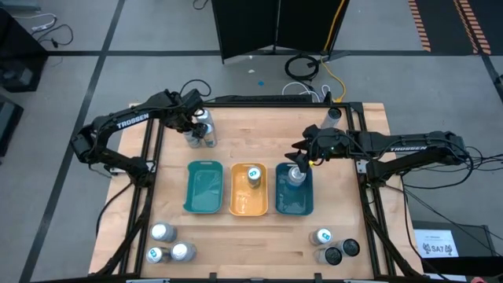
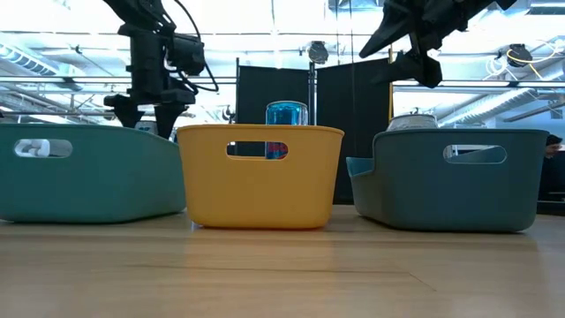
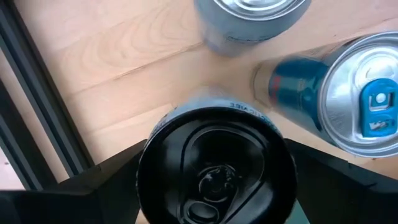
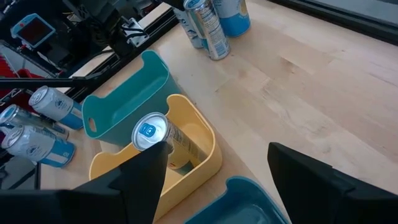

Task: Sort soda cans
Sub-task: Put the top left black can into the light green bin

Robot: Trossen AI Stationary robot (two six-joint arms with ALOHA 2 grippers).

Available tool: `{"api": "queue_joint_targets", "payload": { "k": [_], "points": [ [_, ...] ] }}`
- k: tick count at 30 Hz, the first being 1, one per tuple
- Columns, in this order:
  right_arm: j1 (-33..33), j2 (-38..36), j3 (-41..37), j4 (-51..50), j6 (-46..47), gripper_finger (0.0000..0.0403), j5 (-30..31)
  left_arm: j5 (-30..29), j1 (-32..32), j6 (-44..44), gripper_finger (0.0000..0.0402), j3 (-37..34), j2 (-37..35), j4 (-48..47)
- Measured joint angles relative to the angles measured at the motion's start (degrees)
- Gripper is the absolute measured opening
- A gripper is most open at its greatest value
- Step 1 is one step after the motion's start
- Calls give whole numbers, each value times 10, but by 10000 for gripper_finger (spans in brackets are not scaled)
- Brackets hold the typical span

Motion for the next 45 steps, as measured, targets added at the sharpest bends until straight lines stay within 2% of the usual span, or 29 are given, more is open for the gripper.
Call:
{"api": "queue_joint_targets", "payload": {
  "k": [6, 14, 21, 31, 41, 45],
  "points": [
    [0, 0, 0, 0, 4, 270, -3, 0, 0, -2, 342, 0, 0, -1],
    [0, 0, 0, 0, 4, 270, -3, 0, 0, -2, 268, 0, 0, -6],
    [0, 0, 0, 0, 4, 270, -3, -7, 0, -31, 279, -2, -15, -24],
    [0, 0, 0, -1, -19, 270, -5, -8, -13, -103, 282, 23, -134, -77],
    [0, 0, 0, -5, -51, 270, -23, 60, -87, -205, 282, 23, -297, -86],
    [0, 0, 0, -5, -65, 270, -23, 109, -129, -234, 282, 23, -349, -49]
  ]
}}
